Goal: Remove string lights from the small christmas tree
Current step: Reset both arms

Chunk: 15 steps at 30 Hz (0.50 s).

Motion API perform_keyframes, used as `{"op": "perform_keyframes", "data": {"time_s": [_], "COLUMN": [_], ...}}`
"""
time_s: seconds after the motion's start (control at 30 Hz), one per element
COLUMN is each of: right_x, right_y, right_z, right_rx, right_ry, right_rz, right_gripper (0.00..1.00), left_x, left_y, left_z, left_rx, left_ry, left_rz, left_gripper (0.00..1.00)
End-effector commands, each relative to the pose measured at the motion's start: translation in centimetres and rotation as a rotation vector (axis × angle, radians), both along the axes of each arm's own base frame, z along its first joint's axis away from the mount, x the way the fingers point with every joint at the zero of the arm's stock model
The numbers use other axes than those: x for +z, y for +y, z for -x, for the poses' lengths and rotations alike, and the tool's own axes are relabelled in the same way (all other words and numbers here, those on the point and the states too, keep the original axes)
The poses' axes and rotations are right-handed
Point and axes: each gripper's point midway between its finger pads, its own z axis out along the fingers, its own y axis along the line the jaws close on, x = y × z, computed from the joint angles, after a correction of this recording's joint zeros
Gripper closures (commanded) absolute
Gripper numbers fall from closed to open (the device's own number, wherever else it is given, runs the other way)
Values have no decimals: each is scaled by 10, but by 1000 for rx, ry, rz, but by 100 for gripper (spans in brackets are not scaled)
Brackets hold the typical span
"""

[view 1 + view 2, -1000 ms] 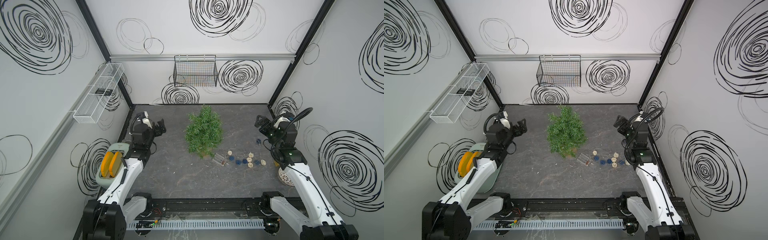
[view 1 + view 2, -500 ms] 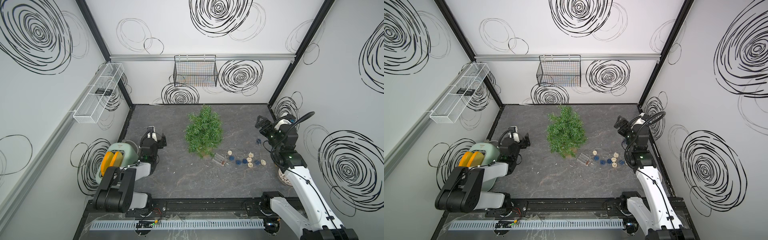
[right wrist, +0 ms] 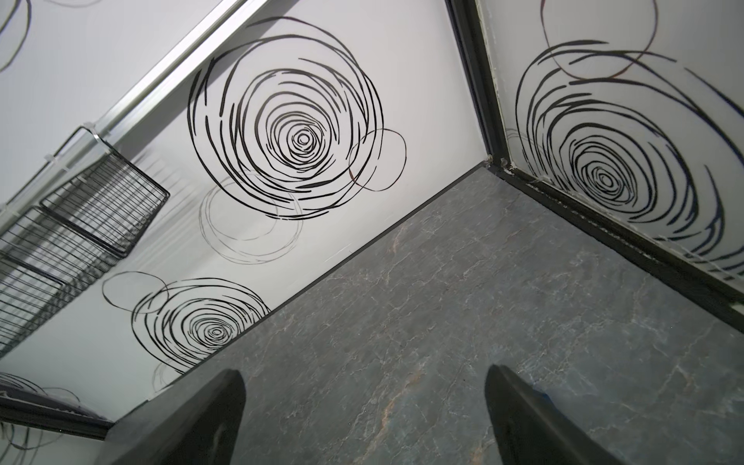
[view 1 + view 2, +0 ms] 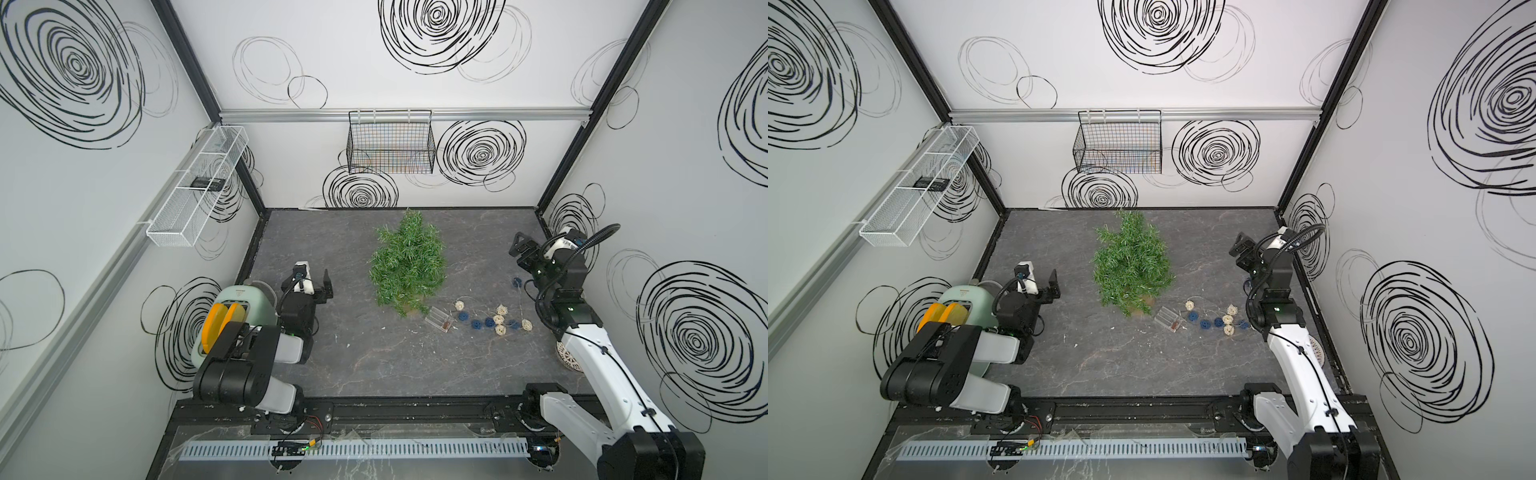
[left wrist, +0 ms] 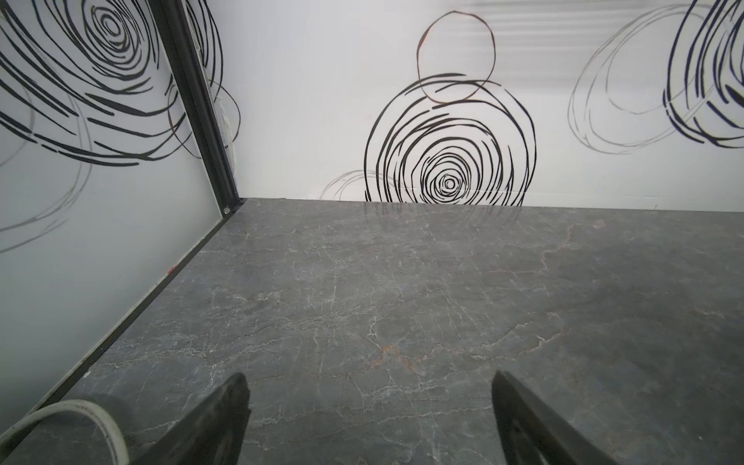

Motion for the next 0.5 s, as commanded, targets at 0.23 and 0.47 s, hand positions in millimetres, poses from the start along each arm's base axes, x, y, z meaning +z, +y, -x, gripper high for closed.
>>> {"op": "perform_keyframes", "data": {"time_s": [0.23,0.47], "right_x": [-79,-120], "right_y": [-37,-22], "right_z": [8,-9], "right_rx": [-95,23], "right_ry": [-11,28], "right_rz": [376,429], "right_gripper": [3,3], "left_x": [24,24], "left_y": [0,0], "left_z": [1,1], "left_rx": [10,10], "left_ry": [-103,-103], "left_rz": [-13,-13], "left_gripper": [4,4]}}
